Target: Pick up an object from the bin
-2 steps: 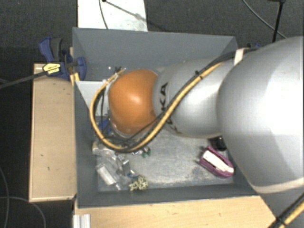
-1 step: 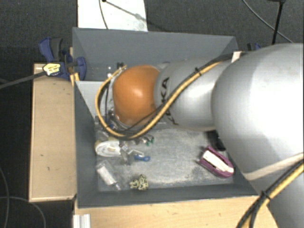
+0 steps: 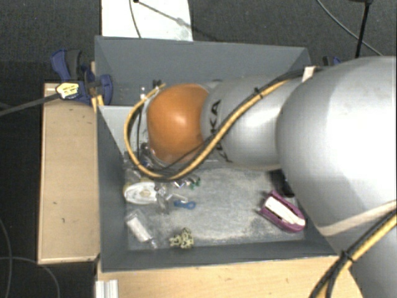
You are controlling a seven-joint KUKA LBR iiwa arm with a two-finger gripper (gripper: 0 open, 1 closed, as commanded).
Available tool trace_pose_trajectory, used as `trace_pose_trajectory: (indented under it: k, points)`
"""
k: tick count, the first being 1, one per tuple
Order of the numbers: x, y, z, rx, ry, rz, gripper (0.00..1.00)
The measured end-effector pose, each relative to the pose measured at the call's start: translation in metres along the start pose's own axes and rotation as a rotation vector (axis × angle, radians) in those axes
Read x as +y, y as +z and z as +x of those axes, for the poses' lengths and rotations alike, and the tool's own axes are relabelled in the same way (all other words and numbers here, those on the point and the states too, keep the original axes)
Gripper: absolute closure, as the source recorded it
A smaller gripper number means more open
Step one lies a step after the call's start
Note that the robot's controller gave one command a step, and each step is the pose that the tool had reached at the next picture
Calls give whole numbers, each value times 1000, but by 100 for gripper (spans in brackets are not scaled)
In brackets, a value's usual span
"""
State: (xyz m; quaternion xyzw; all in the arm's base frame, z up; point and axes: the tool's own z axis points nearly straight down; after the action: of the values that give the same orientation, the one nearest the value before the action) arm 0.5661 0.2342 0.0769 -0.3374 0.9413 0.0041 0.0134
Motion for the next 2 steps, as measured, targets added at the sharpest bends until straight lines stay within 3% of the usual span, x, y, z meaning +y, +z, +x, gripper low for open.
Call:
trace_pose_trajectory:
  k: [1,2]
  points:
    - [1,0,0,0,3,-2,100]
    - [0,-47,-3,20,8,0,100]
